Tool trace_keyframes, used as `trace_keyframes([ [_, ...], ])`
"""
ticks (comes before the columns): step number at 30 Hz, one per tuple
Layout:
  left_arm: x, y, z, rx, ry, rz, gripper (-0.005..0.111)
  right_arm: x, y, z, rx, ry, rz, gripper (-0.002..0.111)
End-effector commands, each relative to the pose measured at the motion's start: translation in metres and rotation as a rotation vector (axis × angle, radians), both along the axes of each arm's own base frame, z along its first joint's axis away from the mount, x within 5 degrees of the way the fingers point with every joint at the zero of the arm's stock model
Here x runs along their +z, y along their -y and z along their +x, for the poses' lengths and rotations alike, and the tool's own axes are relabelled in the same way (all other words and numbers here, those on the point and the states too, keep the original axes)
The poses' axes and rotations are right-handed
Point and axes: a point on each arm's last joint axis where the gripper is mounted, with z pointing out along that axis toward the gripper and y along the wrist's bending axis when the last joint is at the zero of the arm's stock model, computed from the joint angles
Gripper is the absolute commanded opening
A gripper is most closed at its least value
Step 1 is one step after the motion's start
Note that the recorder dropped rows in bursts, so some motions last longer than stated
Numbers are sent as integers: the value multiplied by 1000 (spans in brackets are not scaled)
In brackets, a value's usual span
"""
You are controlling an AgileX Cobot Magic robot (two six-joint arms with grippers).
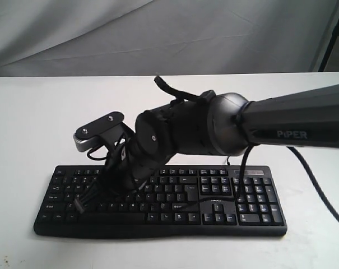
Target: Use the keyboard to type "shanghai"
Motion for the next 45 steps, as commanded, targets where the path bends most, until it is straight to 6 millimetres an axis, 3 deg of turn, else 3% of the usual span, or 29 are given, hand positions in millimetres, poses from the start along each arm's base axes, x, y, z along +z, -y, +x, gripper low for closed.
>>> trace_keyframes([
  [1,-1,0,0,-3,5,1,0,7,-13,9,31,9,-5,0],
  [15,-1,0,0,-3,5,1,0,-6,-16,11,58,-20,-67,0],
  [32,-1,0,0,-3,5,1,0,-5,-17,13,63,12,-54,0],
  [45,-1,0,0,-3,5,1,0,-5,-18,12,171,62,-77,0],
])
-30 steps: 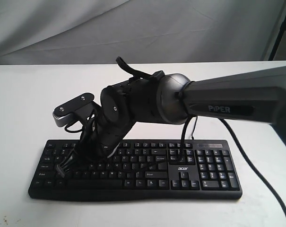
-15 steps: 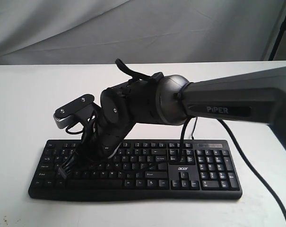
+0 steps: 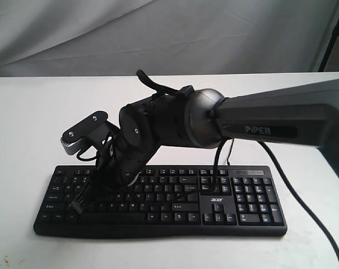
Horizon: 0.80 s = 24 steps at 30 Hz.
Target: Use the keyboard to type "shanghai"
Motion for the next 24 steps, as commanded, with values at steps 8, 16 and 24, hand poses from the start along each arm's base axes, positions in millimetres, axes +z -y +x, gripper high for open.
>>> trace_keyframes([
  [8,-1,0,0,-3,5,1,0,-5,-3,-1,51,19,-14,0],
  [16,-1,0,0,-3,5,1,0,-14,-4,0,48,11,-21,0],
  [24,-1,0,0,-3,5,1,0,-15,-4,0,47,11,-21,0],
])
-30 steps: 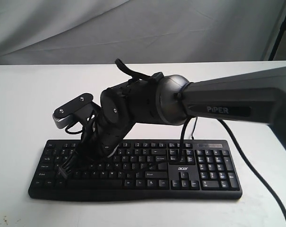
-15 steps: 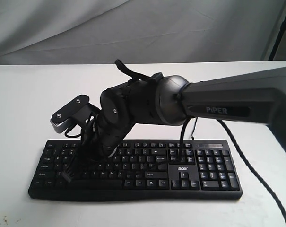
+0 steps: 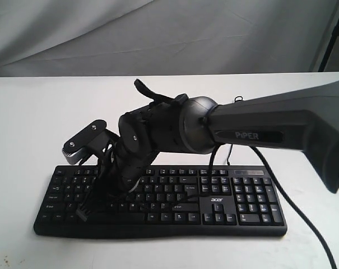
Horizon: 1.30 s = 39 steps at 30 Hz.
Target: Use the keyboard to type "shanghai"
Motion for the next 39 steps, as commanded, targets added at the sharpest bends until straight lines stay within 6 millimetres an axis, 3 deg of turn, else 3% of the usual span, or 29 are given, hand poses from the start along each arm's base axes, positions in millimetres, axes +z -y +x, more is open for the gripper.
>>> trace_keyframes([
  [1,-1,0,0,-3,5,1,0,1,-3,0,6,13,11,0],
  [11,-1,0,0,-3,5,1,0,-8,-8,-7,17,-8,-4,0],
  [24,-1,0,0,-3,5,1,0,41,1,-10,0,41,31,0],
  [31,-1,0,0,-3,5,1,0,31,17,-20,-123,68,135,0],
  [39,-1,0,0,-3,5,1,0,14,25,-24,-144,115,170,0],
])
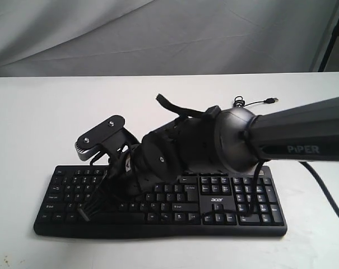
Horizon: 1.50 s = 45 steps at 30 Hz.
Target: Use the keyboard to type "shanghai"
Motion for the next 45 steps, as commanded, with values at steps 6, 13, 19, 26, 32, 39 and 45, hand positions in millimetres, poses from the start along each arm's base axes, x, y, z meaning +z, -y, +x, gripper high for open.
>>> trace_keyframes([
  [6,-1,0,0,-3,5,1,0,-1,4,0,22,59,3,0],
  [13,-1,0,0,-3,5,1,0,-1,4,0,36,72,-7,0],
  [19,-1,0,0,-3,5,1,0,-12,4,1,40,57,-30,0],
  [26,-1,0,0,-3,5,1,0,-23,3,1,41,47,-43,0],
  [32,-1,0,0,-3,5,1,0,-23,3,1,41,47,-43,0],
  [39,-1,0,0,-3,5,1,0,-28,2,1,43,42,-52,0],
  [45,-1,0,0,-3,5,1,0,-17,3,0,49,49,-47,0],
])
